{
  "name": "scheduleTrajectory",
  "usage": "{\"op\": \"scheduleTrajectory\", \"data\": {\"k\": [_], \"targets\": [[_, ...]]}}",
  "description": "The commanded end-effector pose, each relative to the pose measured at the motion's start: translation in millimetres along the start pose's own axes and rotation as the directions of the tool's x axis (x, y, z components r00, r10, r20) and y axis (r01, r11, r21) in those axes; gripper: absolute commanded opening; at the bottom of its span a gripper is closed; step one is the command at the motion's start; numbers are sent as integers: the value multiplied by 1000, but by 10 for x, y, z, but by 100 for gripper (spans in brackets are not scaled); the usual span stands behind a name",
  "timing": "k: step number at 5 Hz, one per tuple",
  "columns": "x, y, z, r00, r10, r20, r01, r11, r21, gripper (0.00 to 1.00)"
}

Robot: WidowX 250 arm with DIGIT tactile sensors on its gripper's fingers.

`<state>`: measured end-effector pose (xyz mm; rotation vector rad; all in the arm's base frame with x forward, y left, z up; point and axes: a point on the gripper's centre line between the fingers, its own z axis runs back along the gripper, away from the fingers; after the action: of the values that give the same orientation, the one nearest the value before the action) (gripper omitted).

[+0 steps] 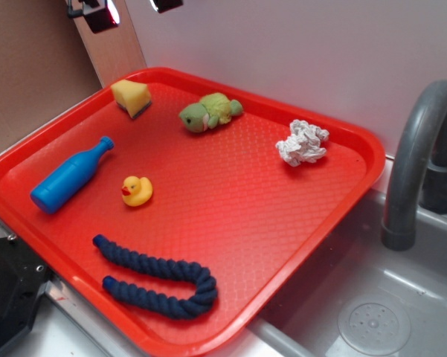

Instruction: Grab the green sponge.

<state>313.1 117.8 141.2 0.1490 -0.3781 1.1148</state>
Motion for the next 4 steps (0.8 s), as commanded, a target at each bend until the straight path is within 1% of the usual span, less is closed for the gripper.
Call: {"op": "scheduleTrajectory", "data": {"k": [1,2,3,4], "targets": [[316,715,-208,973,181,142,-201,969,143,100],[299,781,-340,967,174,185,-203,968,148,100],[207,759,-512,970,160,185,-187,972,140,100],[53,673,-742,982,144,124,-159,980,117,100]]}}
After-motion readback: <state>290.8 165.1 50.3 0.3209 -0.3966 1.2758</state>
